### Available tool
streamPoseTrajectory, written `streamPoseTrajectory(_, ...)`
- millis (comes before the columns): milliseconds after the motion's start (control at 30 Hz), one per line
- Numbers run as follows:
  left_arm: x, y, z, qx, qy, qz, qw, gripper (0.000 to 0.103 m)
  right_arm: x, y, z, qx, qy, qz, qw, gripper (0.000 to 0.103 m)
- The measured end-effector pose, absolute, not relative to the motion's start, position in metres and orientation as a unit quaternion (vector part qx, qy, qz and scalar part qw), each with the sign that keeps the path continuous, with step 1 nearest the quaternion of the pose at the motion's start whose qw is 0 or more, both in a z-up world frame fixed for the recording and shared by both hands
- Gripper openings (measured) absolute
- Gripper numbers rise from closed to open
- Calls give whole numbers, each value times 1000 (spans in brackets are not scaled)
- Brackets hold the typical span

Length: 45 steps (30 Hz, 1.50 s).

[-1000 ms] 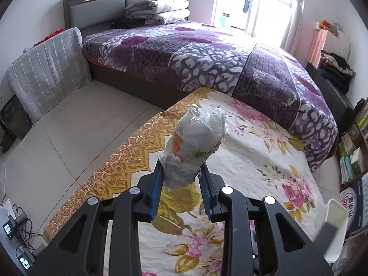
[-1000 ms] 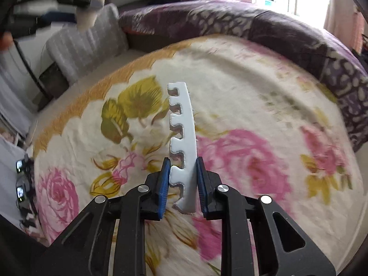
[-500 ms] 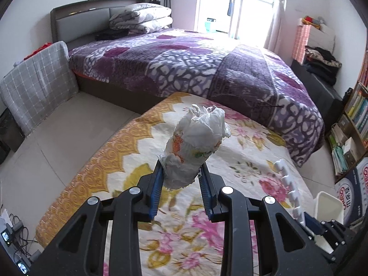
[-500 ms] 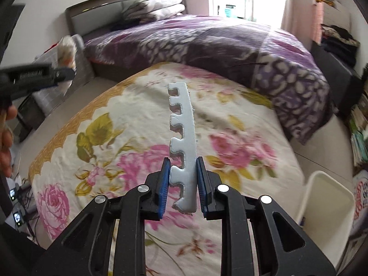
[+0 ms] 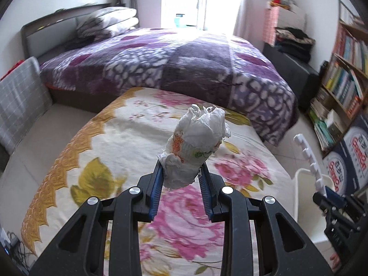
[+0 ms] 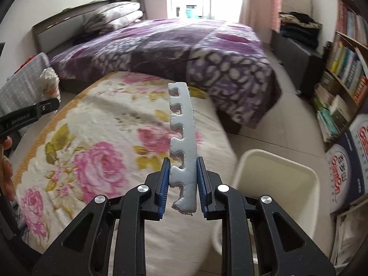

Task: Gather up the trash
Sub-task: 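Carry the foam strip over the bin and open the right tool while the left tool carries the bag, then lower the white plastic bag into the bin and open the left tool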

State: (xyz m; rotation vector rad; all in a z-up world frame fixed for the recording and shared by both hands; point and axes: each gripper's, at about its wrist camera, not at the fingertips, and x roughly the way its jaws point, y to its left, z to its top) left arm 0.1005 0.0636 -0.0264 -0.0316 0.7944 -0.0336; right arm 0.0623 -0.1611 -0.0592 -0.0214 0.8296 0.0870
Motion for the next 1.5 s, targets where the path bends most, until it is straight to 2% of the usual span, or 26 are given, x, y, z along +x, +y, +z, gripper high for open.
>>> streamPoseTrajectory(400, 96, -26, -36, 29, 386, -87, 918, 31, 47, -266, -81, 62, 448, -57, 890, 22)
streamPoseTrajectory(800, 90, -101, -52, 45, 401, -159, 901, 31, 31, -327, -82, 122, 454, -112, 876, 25)
streamPoseTrajectory(833, 89, -110, -55, 46, 403, -169, 898, 31, 28, -334, -82, 126, 455, -120, 873, 28)
streamPoseTrajectory(933, 87, -128, -59, 45, 408, -187, 893, 31, 22, -344, -83, 131, 453, -136, 871, 52)
streamPoseTrajectory(1067, 85, -153, -63, 44, 413, -212, 885, 31, 11, -361, -84, 136, 447, -164, 869, 66)
streamPoseTrajectory(1367, 82, -205, -69, 36, 425, -280, 860, 34, -16, -405, -82, 166, 427, -213, 863, 76)
streamPoseTrajectory(1400, 80, -211, -70, 34, 426, -294, 855, 39, -17, -408, -82, 165, 427, -217, 862, 76)
streamPoseTrajectory(1433, 78, -215, -69, 33, 426, -301, 853, 50, -17, -410, -82, 165, 426, -220, 862, 76)
streamPoseTrajectory(1500, 75, -219, -67, 29, 421, -310, 852, 56, -21, -413, -79, 158, 420, -229, 864, 77)
